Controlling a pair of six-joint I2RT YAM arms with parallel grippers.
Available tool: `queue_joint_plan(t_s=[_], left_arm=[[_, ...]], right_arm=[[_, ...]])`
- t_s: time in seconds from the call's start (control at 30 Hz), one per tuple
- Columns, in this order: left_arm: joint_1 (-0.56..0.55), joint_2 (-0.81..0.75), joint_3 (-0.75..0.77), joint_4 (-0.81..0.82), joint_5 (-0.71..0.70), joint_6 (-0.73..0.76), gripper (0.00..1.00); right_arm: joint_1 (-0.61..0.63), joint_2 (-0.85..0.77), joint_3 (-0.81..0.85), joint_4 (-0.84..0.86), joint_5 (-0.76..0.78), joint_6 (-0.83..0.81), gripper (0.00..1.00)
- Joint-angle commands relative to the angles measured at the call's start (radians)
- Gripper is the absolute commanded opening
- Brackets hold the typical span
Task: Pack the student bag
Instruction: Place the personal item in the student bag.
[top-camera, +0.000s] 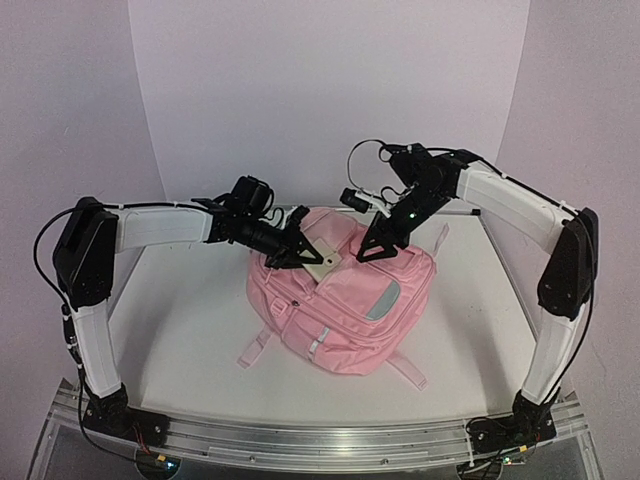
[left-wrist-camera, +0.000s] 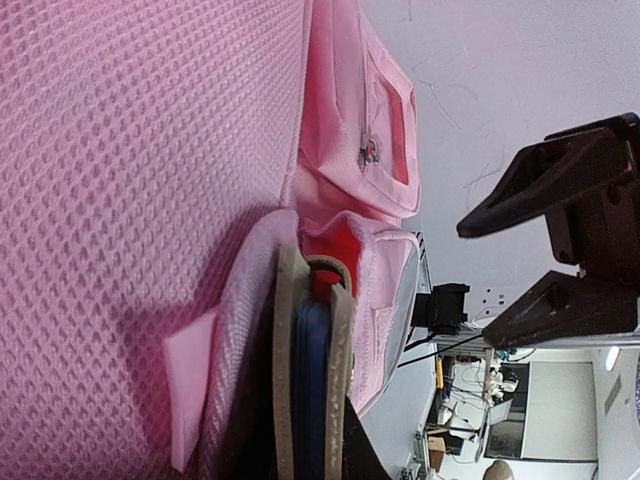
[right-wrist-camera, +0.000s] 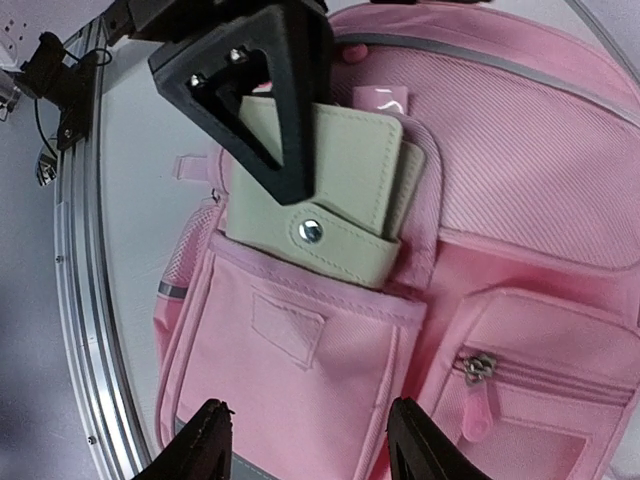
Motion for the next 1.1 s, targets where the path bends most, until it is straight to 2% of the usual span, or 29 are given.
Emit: queue_joint_plan(t_s=[0.0, 0.2, 0.37, 0.53, 0.67, 0.77, 0.9, 1.07], left_arm=[[-0.007, 0.093, 0.010, -0.097, -0.039, 0.028, 0.00], [-0.008, 0.145, 0.054, -0.171, -0.099, 0.064, 0.00], [-0.011, 0.201, 0.080, -0.172, -0.059, 0.079, 0.00], [-0.014, 0.168, 0.025, -0.090, -0.073, 0.056, 0.03], [-0.036, 0.125, 0.030, -0.127, -0.183, 0.105, 0.04], [-0.035, 0.130, 0.031, -0.119, -0.129, 0.100, 0.00], [-0.034, 0.141, 0.014, -0.086, -0.098, 0.075, 0.00], [-0.037, 0.138, 0.012, -0.068, -0.104, 0.087, 0.00]], right_arm=[[0.024, 0.082, 0.108, -0.016, 0.022, -0.037, 0.52], [0.017, 0.082, 0.069, -0.033, 0.013, -0.034, 0.53], [-0.020, 0.038, 0.012, -0.034, -0.019, 0.014, 0.54], [-0.119, -0.068, -0.135, -0.034, -0.072, 0.051, 0.62], [-0.199, -0.174, -0.268, -0.033, -0.105, 0.073, 0.65], [-0.234, -0.234, -0.346, -0.041, -0.063, 0.076, 0.66], [-0.246, -0.286, -0.452, -0.066, -0.001, 0.032, 0.65], [-0.245, -0.251, -0.521, -0.069, -0.088, 0.019, 0.61]])
